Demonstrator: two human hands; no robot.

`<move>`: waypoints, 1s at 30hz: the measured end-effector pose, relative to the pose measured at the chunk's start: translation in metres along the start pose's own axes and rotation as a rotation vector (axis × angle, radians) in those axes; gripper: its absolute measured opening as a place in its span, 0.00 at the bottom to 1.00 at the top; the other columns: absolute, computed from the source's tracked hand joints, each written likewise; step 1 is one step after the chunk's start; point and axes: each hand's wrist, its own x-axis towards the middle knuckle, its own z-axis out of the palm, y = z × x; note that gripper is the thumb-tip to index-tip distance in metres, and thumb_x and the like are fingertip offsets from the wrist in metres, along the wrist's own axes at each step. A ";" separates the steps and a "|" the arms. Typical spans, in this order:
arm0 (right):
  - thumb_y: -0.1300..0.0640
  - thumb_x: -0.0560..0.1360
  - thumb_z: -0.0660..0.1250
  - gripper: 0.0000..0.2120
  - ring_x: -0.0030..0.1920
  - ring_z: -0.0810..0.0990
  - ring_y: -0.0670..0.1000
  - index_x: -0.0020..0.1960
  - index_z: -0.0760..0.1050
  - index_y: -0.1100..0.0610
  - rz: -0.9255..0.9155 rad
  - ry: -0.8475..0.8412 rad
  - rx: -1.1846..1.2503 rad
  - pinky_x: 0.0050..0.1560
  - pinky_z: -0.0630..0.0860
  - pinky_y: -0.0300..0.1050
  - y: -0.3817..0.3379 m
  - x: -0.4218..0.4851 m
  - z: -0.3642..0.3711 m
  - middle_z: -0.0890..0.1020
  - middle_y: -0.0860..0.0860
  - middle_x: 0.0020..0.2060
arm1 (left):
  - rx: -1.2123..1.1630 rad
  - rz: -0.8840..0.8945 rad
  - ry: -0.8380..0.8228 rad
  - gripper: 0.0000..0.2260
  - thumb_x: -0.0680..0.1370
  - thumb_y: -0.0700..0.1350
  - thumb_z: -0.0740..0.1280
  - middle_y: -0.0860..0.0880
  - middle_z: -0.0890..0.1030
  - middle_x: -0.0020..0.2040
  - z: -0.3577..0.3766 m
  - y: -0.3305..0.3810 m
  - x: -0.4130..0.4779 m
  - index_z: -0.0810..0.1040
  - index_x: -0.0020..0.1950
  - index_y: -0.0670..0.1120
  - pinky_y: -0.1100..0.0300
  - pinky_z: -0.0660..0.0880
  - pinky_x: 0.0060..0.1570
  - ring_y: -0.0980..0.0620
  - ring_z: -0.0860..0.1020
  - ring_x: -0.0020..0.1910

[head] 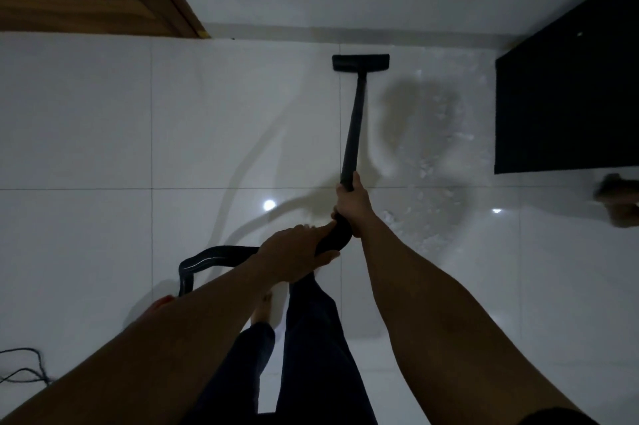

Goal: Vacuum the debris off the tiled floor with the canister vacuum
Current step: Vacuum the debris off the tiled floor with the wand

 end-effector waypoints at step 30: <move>0.56 0.85 0.58 0.21 0.27 0.73 0.50 0.77 0.61 0.52 -0.022 -0.018 -0.135 0.24 0.73 0.38 0.054 -0.108 0.086 0.75 0.55 0.37 | -0.226 0.034 0.063 0.32 0.81 0.60 0.61 0.47 0.81 0.45 0.063 -0.057 -0.129 0.51 0.81 0.56 0.58 0.76 0.42 0.53 0.78 0.37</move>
